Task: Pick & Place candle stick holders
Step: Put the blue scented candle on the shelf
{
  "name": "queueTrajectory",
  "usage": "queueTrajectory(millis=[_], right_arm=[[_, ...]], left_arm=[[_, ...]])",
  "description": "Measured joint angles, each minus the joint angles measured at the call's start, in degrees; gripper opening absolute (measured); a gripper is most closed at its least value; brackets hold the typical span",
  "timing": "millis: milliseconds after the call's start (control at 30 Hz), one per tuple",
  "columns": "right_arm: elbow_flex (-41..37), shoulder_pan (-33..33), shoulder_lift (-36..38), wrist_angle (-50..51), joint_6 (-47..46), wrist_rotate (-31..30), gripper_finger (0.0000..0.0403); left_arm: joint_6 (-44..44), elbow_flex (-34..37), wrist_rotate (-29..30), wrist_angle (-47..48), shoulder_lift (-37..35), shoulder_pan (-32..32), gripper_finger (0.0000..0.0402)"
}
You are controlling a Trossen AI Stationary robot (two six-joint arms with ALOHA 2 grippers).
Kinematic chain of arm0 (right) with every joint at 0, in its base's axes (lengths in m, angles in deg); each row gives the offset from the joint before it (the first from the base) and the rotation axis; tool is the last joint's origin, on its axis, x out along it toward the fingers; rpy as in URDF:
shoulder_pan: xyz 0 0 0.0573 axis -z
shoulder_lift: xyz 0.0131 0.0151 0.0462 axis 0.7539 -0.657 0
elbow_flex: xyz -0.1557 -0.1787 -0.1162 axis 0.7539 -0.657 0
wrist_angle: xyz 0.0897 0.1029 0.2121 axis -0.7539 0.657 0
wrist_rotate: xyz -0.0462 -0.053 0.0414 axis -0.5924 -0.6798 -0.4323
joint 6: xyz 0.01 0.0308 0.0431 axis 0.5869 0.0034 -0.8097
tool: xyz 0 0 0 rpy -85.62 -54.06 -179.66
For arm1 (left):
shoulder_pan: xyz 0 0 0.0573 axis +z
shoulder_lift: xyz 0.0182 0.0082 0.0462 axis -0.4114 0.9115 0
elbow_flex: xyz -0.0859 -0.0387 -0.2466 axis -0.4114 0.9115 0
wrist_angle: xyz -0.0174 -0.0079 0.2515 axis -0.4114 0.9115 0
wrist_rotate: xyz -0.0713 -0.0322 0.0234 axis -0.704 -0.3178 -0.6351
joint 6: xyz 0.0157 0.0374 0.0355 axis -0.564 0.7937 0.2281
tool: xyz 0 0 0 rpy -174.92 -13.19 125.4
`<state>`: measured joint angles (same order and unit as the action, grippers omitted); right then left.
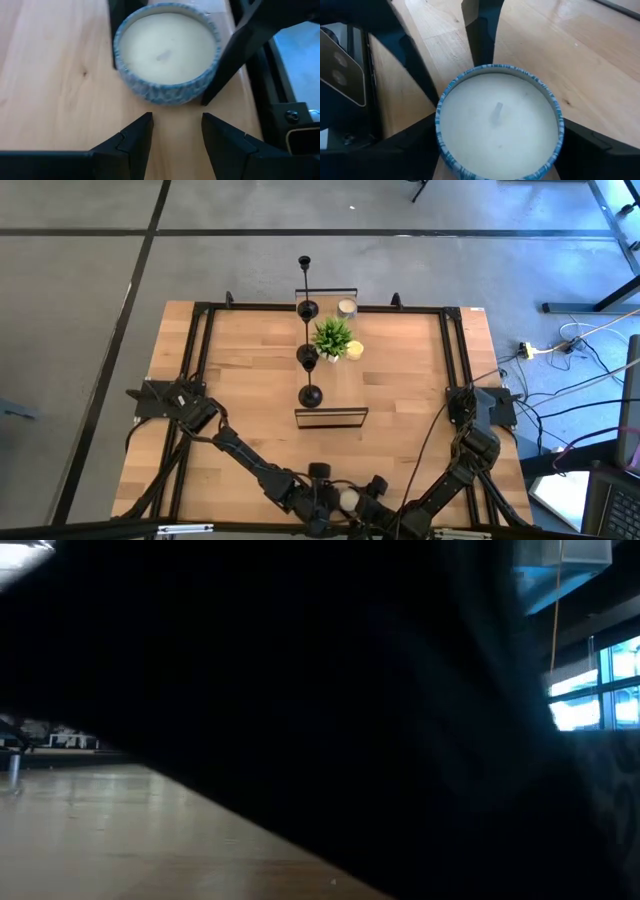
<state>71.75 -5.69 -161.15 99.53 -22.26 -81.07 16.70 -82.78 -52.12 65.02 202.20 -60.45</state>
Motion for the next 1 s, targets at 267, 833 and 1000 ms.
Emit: queueTrajectory(millis=[267, 833, 1000], right_arm=[[1.1, -0.1, 0.0, 0.6, -0.1, 1.6, 0.0301], [13.6, 2.1, 0.0, 18.6, 3.0, 4.4, 0.0299], [16.0, 3.7, 0.0, 20.5, 3.7, 3.9, 0.0297]], left_arm=[[-5.5, 0.0, 1.7, 6.2, -0.2, 0.0, 0.0168], [-35.2, 0.2, 17.1, 31.4, -2.0, -6.5, 0.0129], [-46.0, 0.5, 18.4, 40.8, -3.0, -9.6, 0.0128]])
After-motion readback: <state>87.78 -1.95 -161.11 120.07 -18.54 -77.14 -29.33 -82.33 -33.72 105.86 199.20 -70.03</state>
